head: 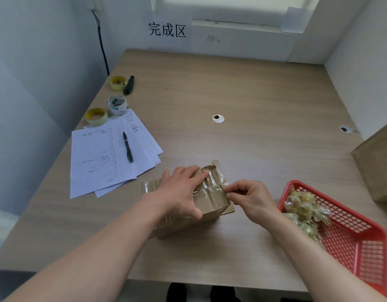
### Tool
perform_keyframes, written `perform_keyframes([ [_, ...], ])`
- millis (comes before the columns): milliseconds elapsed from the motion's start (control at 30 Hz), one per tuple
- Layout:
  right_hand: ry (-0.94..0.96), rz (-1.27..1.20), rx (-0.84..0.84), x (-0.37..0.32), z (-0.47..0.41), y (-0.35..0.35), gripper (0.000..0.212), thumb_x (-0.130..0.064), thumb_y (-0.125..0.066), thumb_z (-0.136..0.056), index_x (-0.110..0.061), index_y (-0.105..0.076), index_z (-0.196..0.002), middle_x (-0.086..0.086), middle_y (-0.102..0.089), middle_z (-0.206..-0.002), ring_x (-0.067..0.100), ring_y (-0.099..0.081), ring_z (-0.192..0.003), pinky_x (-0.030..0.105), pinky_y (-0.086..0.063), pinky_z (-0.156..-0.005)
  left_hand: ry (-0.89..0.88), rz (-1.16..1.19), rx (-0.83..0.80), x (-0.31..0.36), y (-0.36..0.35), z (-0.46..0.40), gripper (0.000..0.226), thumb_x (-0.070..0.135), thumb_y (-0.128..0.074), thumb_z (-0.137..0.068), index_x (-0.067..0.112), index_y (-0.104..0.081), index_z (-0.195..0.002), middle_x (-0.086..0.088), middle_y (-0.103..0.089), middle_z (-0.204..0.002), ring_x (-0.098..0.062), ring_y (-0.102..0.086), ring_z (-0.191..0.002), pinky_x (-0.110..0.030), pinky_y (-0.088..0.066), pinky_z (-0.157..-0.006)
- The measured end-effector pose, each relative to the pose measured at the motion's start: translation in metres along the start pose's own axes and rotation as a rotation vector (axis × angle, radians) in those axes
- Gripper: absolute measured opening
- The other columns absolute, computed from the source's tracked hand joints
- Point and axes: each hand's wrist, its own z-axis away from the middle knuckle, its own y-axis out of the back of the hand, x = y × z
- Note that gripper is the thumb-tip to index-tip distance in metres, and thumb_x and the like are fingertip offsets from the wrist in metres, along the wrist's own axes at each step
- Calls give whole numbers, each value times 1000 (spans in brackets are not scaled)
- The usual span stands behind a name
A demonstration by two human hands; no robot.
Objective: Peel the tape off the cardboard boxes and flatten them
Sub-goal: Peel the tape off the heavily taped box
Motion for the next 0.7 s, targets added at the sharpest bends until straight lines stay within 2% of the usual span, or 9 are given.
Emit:
perform_keyframes([
  [100,44,183,-56,-10,-10,5,22,-6,-75,-84,-24,-73,-73,-13,-69,-65,-4,-57,-59,13,-44,-60,-10,9,-5,0,-2,0,118,65,-65,-52,43,-8,-153,10,-8,-160,-21,-12,-145,-52,-17,-114],
  [267,116,431,-107,-25,-25,-1,22,-17,-74,-87,-30,-68,-70,-6,-67,-69,3,-57,-64,24,-49,-67,-8,3,-4,-2,-6,1,119,66,-65,-50,44,-7,-153,11,-6,-160,-21,-10,-145,-53,-15,-115],
  [367,59,389,-83,-21,-30,-6,16,-18,-74,-87,-24,-70,-73,-5,-65,-64,5,-53,-60,25,-46,-61,-20,-5,3,-4,-9,1,117,66,-65,-51,47,-10,-153,10,-4,-160,-21,-8,-145,-53,-12,-115],
  [467,-35,240,-47,-17,-33,-8,15,-19,-73,-88,-19,-71,-74,-13,-60,-57,-1,-49,-52,17,-40,-50,-35,-2,18,-7,-12,1,112,67,-61,-51,51,-13,-151,11,-2,-160,-20,-7,-143,-53,-11,-114],
  [700,-5,224,-10,-18,-34,-13,21,-20,-72,-90,-17,-68,-69,-7,-57,-60,4,-47,-54,23,-40,-55,-53,29,18,-9,-10,3,106,64,-63,-54,53,-18,-149,11,-3,-160,-16,-6,-142,-53,-11,-114],
])
